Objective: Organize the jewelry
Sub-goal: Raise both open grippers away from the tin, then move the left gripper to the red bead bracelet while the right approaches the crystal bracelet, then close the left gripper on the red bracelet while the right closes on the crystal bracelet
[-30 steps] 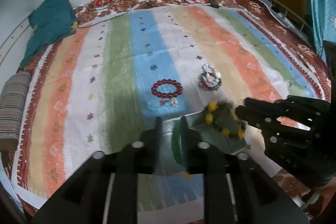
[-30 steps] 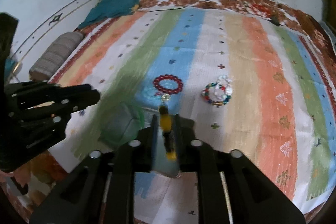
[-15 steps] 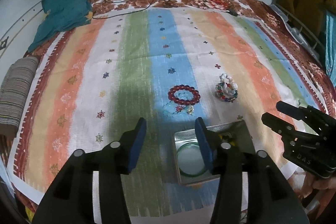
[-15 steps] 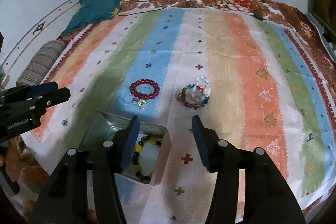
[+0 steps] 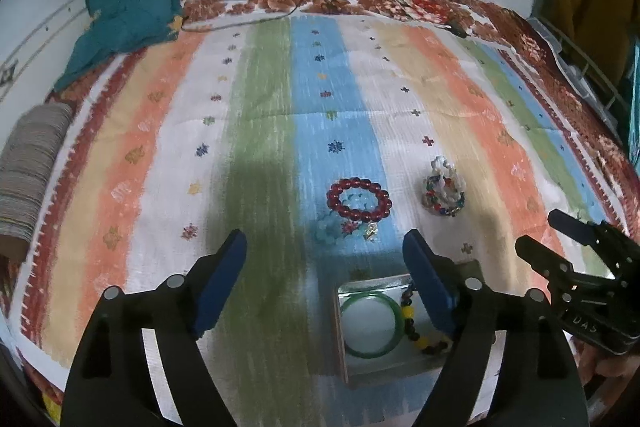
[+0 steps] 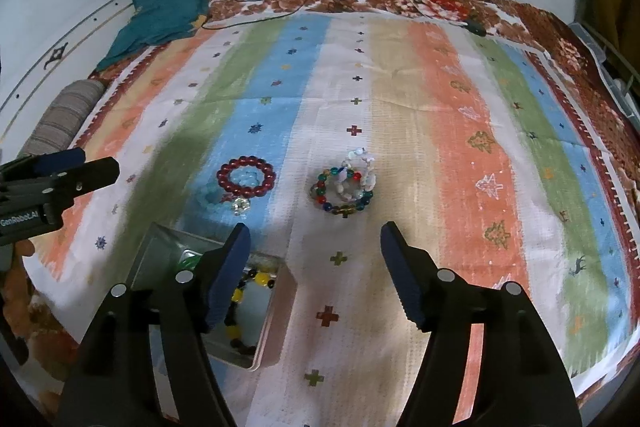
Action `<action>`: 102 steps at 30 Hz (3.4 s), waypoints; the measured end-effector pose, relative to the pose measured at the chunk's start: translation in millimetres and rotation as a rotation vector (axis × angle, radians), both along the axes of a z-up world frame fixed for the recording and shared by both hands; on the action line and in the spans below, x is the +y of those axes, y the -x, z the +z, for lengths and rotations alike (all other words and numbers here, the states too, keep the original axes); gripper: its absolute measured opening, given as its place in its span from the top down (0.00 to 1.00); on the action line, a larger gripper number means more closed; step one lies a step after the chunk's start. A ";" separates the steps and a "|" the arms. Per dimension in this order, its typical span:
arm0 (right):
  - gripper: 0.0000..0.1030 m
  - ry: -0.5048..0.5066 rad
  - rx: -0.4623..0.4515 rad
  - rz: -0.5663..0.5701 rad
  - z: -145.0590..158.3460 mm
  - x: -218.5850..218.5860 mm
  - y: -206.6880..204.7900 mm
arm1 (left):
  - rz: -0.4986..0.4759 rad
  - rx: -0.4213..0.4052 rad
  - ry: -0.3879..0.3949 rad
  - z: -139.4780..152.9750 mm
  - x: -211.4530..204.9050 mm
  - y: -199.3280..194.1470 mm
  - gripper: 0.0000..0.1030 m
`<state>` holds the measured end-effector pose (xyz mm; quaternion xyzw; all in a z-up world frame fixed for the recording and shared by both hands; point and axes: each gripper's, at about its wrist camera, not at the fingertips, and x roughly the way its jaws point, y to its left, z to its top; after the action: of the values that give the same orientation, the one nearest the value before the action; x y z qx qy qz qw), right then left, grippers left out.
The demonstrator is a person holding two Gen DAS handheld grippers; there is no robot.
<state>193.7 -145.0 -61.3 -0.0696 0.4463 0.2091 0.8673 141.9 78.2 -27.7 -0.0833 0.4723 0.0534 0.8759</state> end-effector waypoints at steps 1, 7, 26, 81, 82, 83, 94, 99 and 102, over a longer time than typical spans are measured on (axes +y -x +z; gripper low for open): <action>0.32 -0.001 0.001 -0.004 -0.7 -0.2 -1.1 | 0.010 0.009 0.016 -2.2 3.7 -3.0 0.22; 0.25 -0.014 0.012 -0.017 -1.6 0.0 -11.8 | 0.037 0.023 -0.023 -7.5 11.4 -14.7 0.19; 0.15 0.029 0.003 -0.051 -11.1 -1.8 -45.1 | 0.041 0.070 -0.060 -26.1 16.7 -53.4 0.12; 0.24 0.047 0.206 -0.178 -93.8 -2.6 -146.5 | -0.122 0.301 -0.024 -120.7 3.9 -141.2 0.37; 0.24 0.043 0.215 -0.183 -96.0 -2.7 -148.7 | -0.122 0.304 -0.023 -121.6 4.7 -142.2 0.38; 0.24 0.043 0.221 -0.182 -98.3 -2.2 -150.1 | -0.123 0.309 -0.025 -123.5 5.4 -143.0 0.42; 0.47 0.042 0.231 -0.166 -108.7 1.4 -152.2 | -0.152 0.326 -0.038 -132.8 -7.3 -142.4 0.81; 0.77 0.035 0.229 -0.146 -107.6 4.2 -149.8 | -0.162 0.321 -0.026 -134.2 -9.6 -140.4 0.86; 0.87 0.036 0.237 -0.137 -109.6 5.6 -149.5 | -0.160 0.320 -0.026 -132.9 -9.3 -138.7 0.87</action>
<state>343.2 -139.4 -170.9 -0.0294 0.5532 0.1482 0.8193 280.6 68.9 -160.7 -0.0244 0.6099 0.0022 0.7921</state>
